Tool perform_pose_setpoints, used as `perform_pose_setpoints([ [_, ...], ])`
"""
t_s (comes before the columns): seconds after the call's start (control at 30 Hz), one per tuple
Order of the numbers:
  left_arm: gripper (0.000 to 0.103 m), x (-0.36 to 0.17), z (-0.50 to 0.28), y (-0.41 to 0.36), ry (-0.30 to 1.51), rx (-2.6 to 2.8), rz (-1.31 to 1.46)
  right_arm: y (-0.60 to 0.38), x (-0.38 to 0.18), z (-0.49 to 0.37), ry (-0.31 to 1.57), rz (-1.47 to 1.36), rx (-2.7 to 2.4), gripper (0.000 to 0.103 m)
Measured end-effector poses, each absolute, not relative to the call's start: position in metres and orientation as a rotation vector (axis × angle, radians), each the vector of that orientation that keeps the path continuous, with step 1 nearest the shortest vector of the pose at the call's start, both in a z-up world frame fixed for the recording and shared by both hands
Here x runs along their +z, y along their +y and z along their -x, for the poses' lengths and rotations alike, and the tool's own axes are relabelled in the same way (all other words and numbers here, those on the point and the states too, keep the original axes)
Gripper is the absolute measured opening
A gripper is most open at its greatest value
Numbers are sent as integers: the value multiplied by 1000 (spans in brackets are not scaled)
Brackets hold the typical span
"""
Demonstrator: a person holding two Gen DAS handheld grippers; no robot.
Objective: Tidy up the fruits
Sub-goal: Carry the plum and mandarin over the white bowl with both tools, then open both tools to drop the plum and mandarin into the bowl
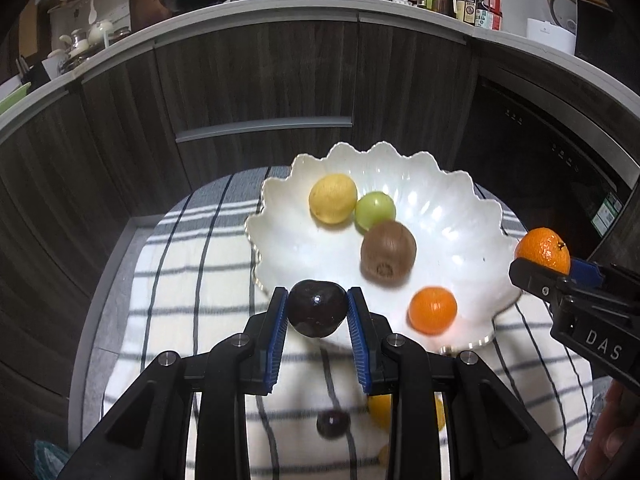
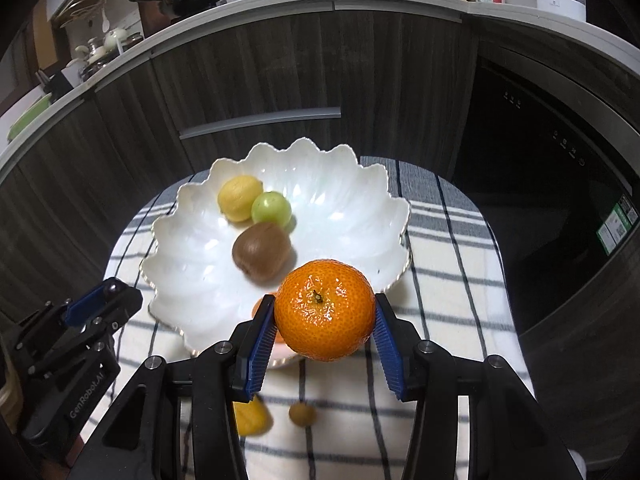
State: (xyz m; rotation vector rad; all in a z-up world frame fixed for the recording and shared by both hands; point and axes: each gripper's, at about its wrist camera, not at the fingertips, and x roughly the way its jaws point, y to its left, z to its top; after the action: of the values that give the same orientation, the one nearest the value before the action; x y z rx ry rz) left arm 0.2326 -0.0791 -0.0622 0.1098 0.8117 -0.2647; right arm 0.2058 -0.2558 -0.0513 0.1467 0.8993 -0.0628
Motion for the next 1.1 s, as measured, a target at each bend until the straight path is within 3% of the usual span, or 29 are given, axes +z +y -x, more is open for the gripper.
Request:
perform_pose_setpoints([
  [0.87,30,-87,-286,-96,887,-258,-82,-274,-78,-264,960,-183,-65,48],
  [1.0,47,-86,-286,-95,884,-232,-95,-274,-77,-266,964,-175,-80,49],
  [1.07,56,-85,-286,-93,885,-224,-92,-273,-73,-265,952,-154,-93,54],
  [1.1,62,-84,-286,-93,884,-222,-88,-272,-71,-265,942,-141,-100,62],
])
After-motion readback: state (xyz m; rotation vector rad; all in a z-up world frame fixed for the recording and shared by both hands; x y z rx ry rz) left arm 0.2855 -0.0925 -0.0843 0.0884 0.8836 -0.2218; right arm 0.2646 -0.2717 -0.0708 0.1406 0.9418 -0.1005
